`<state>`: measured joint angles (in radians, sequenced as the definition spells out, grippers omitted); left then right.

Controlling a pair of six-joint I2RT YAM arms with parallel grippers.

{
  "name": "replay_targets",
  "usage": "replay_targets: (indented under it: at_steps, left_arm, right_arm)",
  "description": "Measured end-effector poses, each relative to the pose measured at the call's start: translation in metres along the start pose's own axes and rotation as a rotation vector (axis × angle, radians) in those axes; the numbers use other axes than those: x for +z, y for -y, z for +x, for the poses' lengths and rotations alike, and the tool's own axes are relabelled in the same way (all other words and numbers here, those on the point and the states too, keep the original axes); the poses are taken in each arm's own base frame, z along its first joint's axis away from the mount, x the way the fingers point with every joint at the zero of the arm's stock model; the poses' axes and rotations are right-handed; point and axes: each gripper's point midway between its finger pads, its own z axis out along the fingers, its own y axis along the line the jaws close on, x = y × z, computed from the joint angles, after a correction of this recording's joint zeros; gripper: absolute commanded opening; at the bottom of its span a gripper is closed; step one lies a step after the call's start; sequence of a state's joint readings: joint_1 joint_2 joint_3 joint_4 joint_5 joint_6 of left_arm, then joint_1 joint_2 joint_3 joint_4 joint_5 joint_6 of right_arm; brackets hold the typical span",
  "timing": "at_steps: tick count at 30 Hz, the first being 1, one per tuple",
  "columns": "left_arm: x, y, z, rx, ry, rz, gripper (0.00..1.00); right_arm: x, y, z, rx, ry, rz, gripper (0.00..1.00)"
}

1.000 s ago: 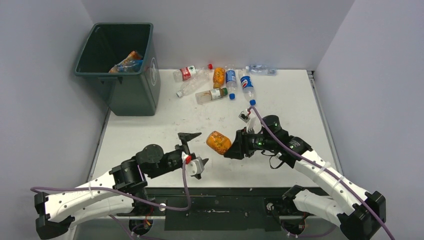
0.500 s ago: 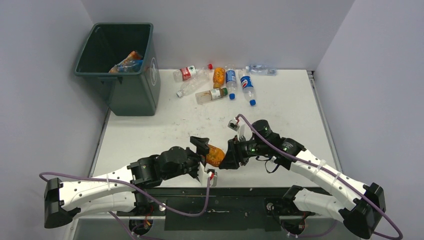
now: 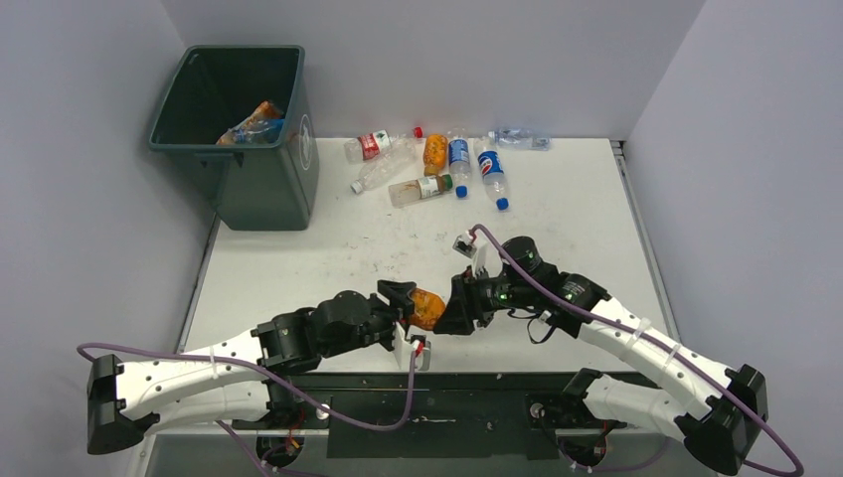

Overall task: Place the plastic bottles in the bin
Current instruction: Pick up the plastic bottle at the center of the board.

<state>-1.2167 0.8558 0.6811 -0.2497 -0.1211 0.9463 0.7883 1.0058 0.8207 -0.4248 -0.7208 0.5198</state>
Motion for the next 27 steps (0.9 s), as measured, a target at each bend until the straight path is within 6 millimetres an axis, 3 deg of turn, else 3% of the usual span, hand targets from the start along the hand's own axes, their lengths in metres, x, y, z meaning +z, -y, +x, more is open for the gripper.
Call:
replay_targets:
  at_steps: [2, 4, 8, 13, 19, 22, 27]
  left_arm:
    - [-0.001, -0.001, -0.003, -0.019, 0.012, -0.004, 0.36]
    - [-0.001, -0.001, -0.006, -0.050, 0.030, -0.009, 0.32]
    - [-0.002, 0.002, -0.011, -0.138, 0.051, -0.004, 0.29]
    - [-0.003, 0.000, -0.021, -0.320, 0.079, -0.008, 0.25]
    - [-0.007, -0.013, -0.037, -0.646, 0.180, -0.036, 0.20]
    - [-0.015, -0.036, -0.056, -0.852, 0.314, -0.063, 0.20]
    - [-0.040, -0.078, -0.090, -1.115, 0.628, -0.113, 0.20]
  right_arm:
    - [-0.001, -0.001, -0.002, -0.001, 0.009, 0.003, 0.97]
    - [-0.003, -0.004, -0.009, -0.019, 0.038, 0.012, 0.91]
    - [-0.021, -0.015, -0.033, -0.081, 0.186, 0.040, 0.90]
    - [-0.078, -0.052, -0.078, -0.225, 0.557, 0.007, 0.90]
    - [-0.141, -0.082, -0.100, -0.364, 0.871, -0.009, 0.90]
    - [-0.142, -0.082, -0.103, -0.398, 0.883, 0.001, 0.90]
    - [-0.124, -0.080, -0.095, -0.434, 0.830, -0.041, 0.90]
